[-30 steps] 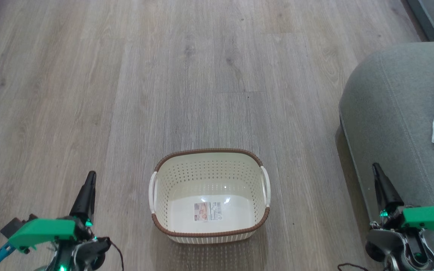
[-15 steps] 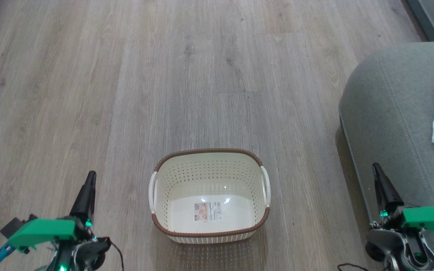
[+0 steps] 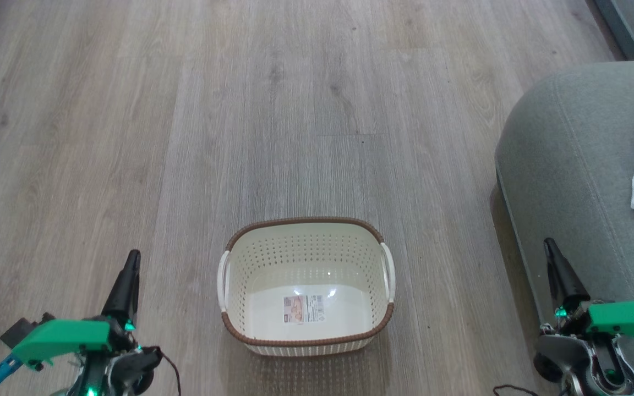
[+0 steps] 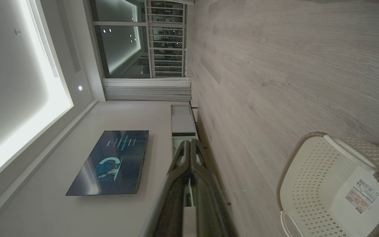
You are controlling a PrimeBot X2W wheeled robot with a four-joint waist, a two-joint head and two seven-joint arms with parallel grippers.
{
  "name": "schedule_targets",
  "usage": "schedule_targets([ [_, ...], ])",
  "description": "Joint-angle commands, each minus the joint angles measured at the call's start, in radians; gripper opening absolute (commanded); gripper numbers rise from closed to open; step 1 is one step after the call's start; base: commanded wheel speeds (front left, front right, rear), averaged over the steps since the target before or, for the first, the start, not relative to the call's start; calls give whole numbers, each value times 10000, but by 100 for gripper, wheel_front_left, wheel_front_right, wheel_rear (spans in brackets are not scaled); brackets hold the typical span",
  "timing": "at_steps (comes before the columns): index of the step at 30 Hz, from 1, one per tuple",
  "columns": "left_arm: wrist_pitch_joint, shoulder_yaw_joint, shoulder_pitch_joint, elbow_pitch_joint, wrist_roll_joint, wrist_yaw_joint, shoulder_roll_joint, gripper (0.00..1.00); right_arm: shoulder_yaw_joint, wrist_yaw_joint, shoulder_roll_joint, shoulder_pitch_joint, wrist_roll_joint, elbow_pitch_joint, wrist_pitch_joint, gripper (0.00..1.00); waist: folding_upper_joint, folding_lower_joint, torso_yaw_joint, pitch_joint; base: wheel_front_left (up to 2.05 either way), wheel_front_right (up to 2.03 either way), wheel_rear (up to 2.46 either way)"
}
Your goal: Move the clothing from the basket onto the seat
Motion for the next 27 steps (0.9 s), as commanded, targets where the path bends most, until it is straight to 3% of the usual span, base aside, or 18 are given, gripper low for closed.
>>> schedule_targets([
  [1, 74, 358, -470, -339, -67, -92, 112, 0, 181, -2, -37, -560, 61, -395, 59, 0, 0, 0, 0, 0, 0, 0, 0],
  [27, 74, 357, -470, -339, -68, -92, 112, 0, 181, -2, -37, -560, 62, -395, 58, 0, 0, 0, 0, 0, 0, 0, 0],
])
